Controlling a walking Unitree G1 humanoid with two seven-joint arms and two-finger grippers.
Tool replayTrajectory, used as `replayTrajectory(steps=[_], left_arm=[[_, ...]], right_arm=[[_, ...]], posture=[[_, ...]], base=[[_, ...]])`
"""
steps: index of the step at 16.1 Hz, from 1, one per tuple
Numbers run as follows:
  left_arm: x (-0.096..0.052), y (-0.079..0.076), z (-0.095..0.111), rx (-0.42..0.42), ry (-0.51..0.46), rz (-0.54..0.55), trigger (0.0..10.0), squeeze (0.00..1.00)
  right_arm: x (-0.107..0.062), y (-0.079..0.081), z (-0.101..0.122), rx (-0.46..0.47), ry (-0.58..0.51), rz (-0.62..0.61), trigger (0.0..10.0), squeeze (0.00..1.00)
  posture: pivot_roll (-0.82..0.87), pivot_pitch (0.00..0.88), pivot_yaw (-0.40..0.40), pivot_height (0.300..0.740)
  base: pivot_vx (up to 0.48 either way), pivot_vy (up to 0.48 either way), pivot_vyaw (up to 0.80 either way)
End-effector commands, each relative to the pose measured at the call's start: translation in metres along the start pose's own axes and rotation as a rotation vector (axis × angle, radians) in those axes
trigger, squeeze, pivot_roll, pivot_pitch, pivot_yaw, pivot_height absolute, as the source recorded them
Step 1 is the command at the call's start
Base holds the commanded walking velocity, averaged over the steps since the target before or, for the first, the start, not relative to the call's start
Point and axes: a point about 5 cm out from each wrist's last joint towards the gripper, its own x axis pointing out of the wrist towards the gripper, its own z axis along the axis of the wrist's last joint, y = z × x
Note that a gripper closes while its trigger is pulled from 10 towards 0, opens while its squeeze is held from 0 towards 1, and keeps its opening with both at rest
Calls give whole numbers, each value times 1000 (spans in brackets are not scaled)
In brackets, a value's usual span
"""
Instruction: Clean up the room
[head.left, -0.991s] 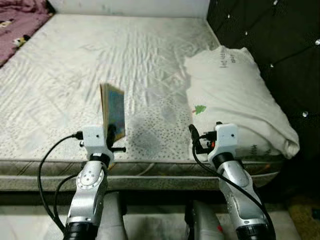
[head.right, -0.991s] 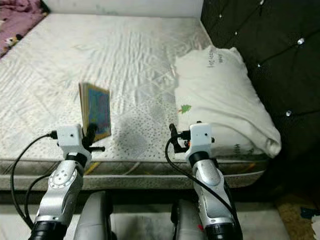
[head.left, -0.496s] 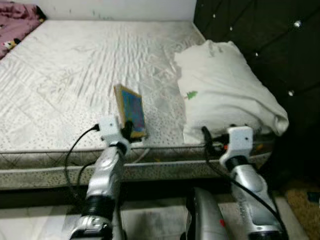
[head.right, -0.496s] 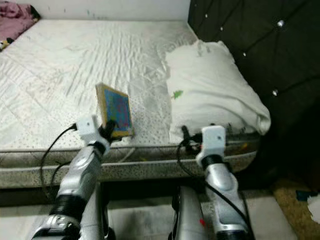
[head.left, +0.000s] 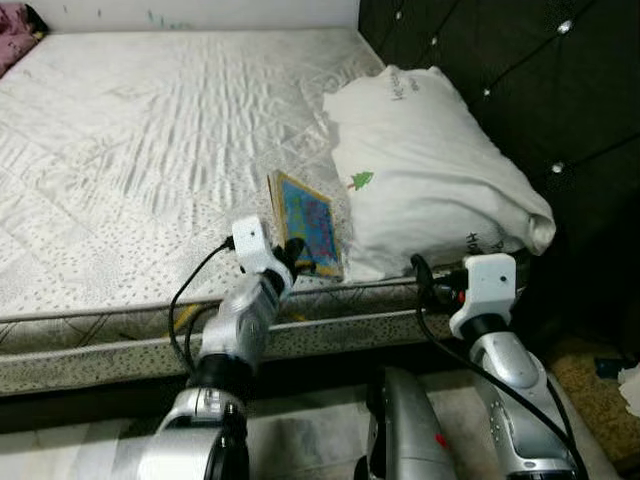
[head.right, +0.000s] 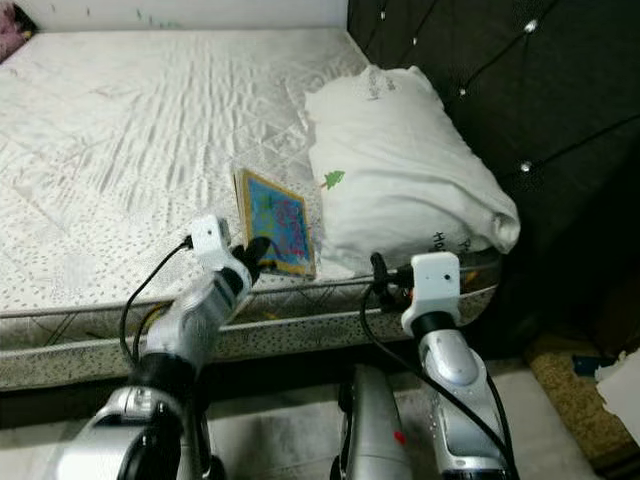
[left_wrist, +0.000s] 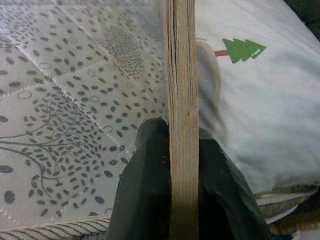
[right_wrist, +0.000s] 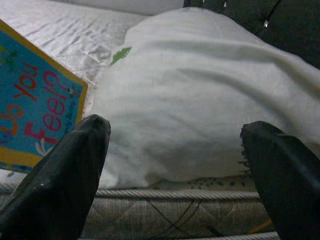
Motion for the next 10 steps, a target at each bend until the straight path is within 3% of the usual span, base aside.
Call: replayTrajectory(steps=[1,2,5,8,10], left_arm=[[6,-15,-18,-72,117,-16,10000,0],[7,-14,-18,-121,153,-10,10000,0],[8,-15,-12,-161,192,-41,10000,0],[8,-42,-13,-179,236,-156,10000,0],[9,-41,-14,-170,241,-145,10000,0]], right_arm=[[-2,-3,6,-15,-13,-2,10000,0],[-3,-5,6,-21,-10,-4,10000,0],[-5,-6,7,-29,-5,-5,10000,0],[-4,-6,6,-33,0,-3,10000,0],[-3,-5,7,-34,0,-2,10000,0]], posture=[[-140,56,-45,518],[-143,59,-48,518],[-144,62,-51,518],[-140,61,-53,518],[-144,58,-51,518]], base=[[0,0,0],[0,0,0],[0,0,0],[0,0,0],[0,0,0]])
